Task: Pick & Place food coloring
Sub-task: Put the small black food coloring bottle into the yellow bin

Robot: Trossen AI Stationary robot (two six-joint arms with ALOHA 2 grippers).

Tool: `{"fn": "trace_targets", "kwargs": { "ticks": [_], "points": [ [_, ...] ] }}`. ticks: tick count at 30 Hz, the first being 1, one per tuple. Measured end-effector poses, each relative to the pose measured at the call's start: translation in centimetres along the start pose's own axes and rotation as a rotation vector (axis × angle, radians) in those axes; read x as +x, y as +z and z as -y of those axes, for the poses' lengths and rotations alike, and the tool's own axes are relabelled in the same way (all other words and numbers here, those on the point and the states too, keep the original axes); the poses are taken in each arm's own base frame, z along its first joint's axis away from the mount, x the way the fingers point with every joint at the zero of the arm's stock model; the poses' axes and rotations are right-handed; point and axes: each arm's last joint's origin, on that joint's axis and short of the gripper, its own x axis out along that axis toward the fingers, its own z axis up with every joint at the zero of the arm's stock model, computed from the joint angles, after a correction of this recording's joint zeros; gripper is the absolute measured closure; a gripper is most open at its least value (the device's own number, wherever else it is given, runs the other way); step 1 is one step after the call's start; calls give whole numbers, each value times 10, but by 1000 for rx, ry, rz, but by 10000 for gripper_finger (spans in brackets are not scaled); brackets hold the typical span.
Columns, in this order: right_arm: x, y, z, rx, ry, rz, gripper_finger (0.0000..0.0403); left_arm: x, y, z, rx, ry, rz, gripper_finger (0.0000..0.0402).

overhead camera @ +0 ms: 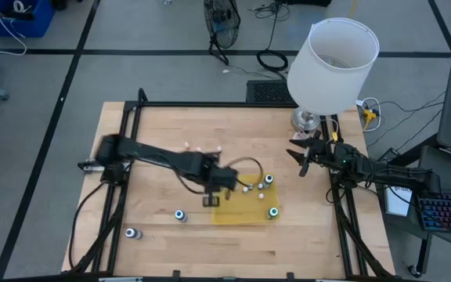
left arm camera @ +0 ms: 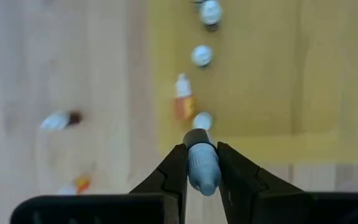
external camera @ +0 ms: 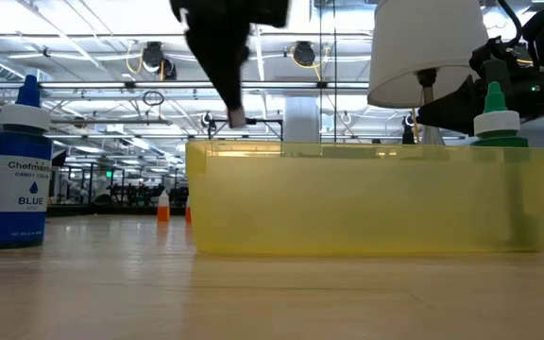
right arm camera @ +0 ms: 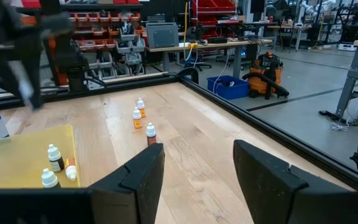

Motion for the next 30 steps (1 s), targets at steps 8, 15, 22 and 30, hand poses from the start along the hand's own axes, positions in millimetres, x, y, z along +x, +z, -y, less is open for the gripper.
{"fn": "trace_targets", "kwargs": {
  "ticks": [8,15,22,30],
  "points": [
    [0,0,0,0,0,0,222,61,35,24,181,-93,-108,337],
    [0,0,0,0,0,0,222,92,37,26,177,-129,-161,337],
    [0,0,0,0,0,0,222,111,34,21,162,-127,-189,332],
    [0,0,0,0,0,0,222,115,33,21,128,-150,-194,283]
  ]
}}
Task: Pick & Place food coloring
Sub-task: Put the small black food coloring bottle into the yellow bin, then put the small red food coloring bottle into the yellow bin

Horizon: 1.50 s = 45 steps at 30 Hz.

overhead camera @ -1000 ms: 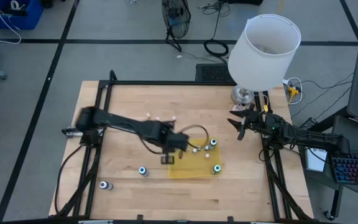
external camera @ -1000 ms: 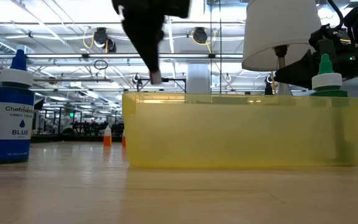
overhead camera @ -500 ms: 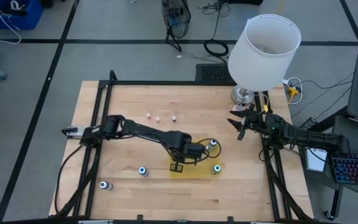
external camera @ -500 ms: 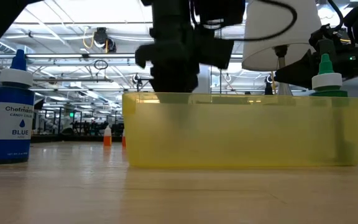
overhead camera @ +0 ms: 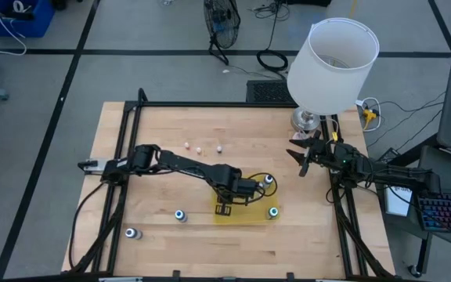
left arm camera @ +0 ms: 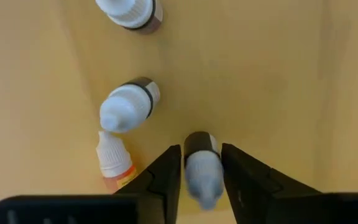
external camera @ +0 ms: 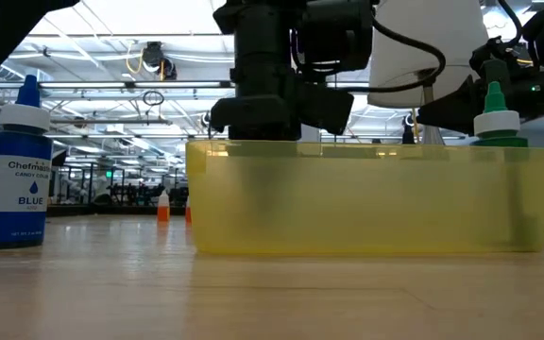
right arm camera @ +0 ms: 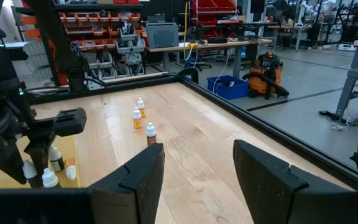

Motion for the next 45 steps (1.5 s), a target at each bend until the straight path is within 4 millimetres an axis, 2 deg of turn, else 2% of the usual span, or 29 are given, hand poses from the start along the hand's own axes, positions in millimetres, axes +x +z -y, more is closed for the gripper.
{"fn": "trace_targets", "kwargs": {
  "ticks": [7,12,17,21,26,30,34,40,45],
  "points": [
    [0,0,0,0,0,0,222,-8,-2,0,0,0,5,250],
    [0,0,0,0,0,-1,222,-33,-7,0,-2,7,46,226],
    [0,0,0,0,0,0,222,-72,-16,-5,13,86,125,209],
    [0,0,0,0,0,0,222,-106,-28,-24,-73,234,185,194],
    [0,0,0,0,0,-1,222,-129,-47,-68,-267,328,180,168],
    [0,0,0,-1,0,-2,222,-129,-55,-108,-353,332,167,147],
    [0,0,0,0,0,-1,222,-111,-57,-136,-295,308,170,132],
    [0,0,0,0,0,2,222,-79,-68,-162,-294,221,183,127],
    [0,0,0,0,0,2,222,-60,-78,-171,-326,187,172,124]
  ]
}}
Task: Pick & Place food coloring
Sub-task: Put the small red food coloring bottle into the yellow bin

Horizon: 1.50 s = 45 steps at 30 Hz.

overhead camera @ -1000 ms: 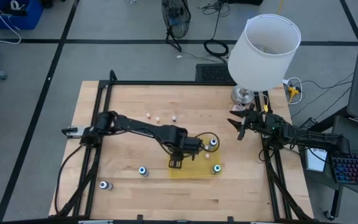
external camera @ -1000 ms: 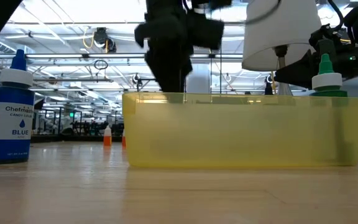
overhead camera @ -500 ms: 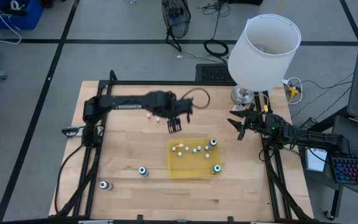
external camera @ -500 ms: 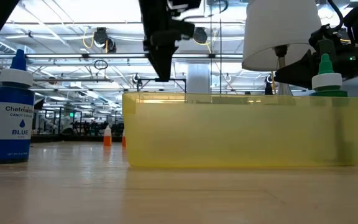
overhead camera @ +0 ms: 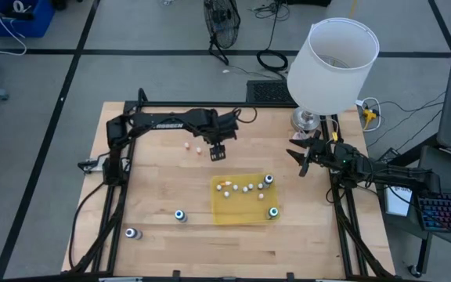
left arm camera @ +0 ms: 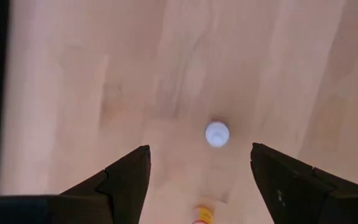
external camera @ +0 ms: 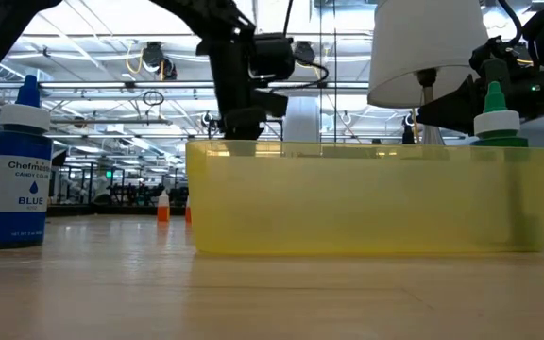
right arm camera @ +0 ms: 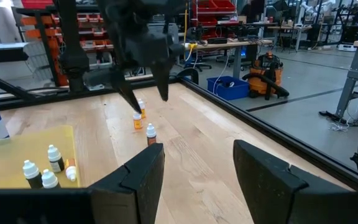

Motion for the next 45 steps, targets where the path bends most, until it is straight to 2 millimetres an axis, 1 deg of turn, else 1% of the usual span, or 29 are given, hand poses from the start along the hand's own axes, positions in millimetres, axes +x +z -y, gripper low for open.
{"fn": "trace_targets", "kwargs": {
  "ticks": [4,9,17,27,34,45],
  "points": [
    [0,0,0,0,0,0,222,13,-5,-3,-20,-39,21,123],
    [0,0,0,0,0,0,222,28,-12,1,0,-71,29,123],
    [0,0,0,0,0,0,222,43,-18,3,0,-66,70,123],
    [0,0,0,0,0,0,222,47,-21,3,1,-64,69,123],
    [0,0,0,0,0,0,222,62,-22,6,13,-84,43,124],
    [0,0,0,0,0,-1,222,60,-21,6,14,-83,51,124]
  ]
}}
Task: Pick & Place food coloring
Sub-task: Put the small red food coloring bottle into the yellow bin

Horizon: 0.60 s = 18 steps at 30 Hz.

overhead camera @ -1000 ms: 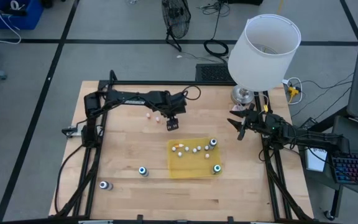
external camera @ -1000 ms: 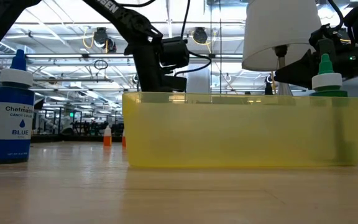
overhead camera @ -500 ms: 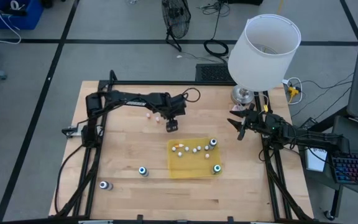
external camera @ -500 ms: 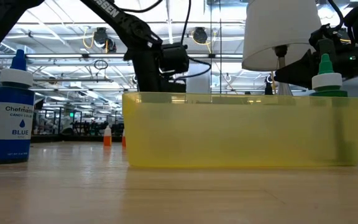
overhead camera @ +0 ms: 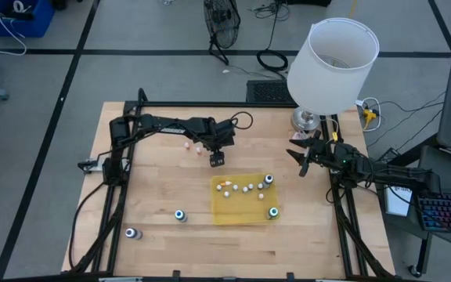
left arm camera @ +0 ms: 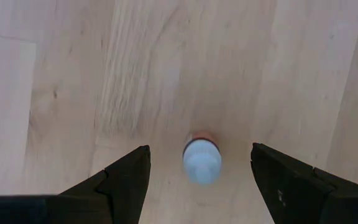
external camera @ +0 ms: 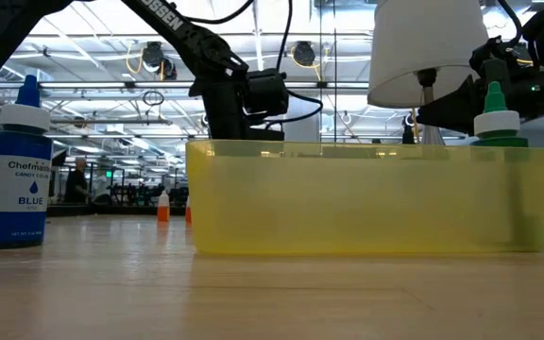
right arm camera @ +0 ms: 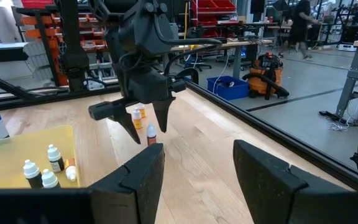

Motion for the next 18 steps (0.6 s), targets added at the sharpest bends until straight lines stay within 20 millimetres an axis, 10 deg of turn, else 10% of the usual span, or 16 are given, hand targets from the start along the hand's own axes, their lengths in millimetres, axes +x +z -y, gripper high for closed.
{"fn": "trace_targets", "kwargs": {
  "ticks": [18],
  "points": [
    [0,0,0,0,0,0,222,0,1,0,5,0,7,217]
  ]
}}
